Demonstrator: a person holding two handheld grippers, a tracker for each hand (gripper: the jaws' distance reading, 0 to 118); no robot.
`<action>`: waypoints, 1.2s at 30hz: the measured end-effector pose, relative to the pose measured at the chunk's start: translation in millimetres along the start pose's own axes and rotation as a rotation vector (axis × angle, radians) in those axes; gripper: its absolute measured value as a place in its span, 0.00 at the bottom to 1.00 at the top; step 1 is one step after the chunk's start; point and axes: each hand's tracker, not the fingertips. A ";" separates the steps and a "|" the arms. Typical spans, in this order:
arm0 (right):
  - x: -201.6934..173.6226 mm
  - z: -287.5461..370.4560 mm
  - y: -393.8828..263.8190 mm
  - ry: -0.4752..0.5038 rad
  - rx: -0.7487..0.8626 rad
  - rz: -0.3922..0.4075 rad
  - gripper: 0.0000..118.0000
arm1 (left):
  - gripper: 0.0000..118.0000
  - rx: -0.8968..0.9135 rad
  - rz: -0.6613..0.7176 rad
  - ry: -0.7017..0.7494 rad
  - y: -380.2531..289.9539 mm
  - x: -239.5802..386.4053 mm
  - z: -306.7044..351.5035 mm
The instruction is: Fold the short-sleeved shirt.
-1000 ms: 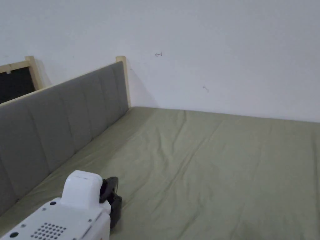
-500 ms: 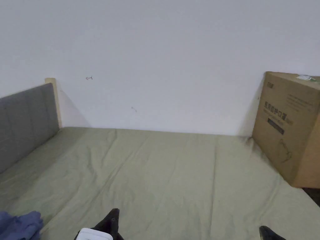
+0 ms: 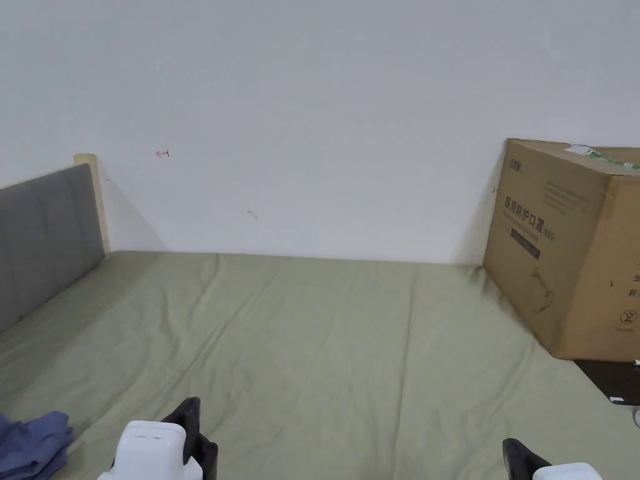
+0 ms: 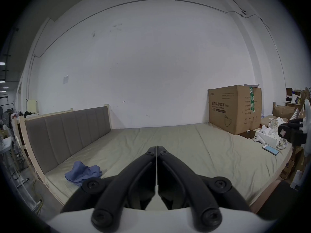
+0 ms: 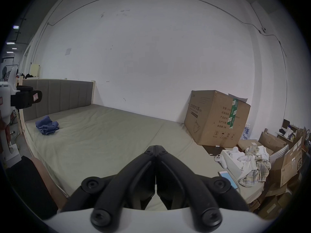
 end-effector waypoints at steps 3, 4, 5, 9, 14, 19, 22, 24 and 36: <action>2.6 -3.7 -1.7 -0.019 0.001 -0.010 0.19 | 0.58 0.016 0.018 0.013 3.4 -3.2 1.6; 3.4 -4.4 -2.2 -0.024 0.003 -0.016 0.27 | 0.60 0.018 0.025 0.019 4.4 -4.4 2.1; 4.2 -5.3 -2.7 -0.028 0.004 -0.026 0.32 | 0.64 0.025 0.025 0.034 4.5 -4.0 1.9; 3.4 -9.2 -7.3 -0.041 0.012 -0.034 0.61 | 0.81 0.025 0.032 0.053 3.9 -7.9 -0.2; 2.5 -14.7 -13.2 -0.081 0.025 -0.043 0.81 | 0.96 0.042 0.021 0.070 0.6 -9.3 -1.2; 0.9 -24.4 -18.1 -0.091 0.024 -0.042 0.81 | 0.96 0.081 0.006 0.072 -5.6 -8.1 -4.6; -1.1 -31.3 -20.4 -0.078 0.015 -0.029 0.81 | 0.96 0.102 -0.010 0.078 -18.5 -5.6 -10.4; -2.1 -33.9 -18.8 -0.069 0.014 -0.030 0.81 | 0.96 0.081 -0.019 0.062 -24.3 -5.3 -14.2; 21.8 -39.9 -30.3 0.013 -0.013 -0.230 0.82 | 0.96 0.033 -0.012 0.047 -42.0 -7.3 -19.1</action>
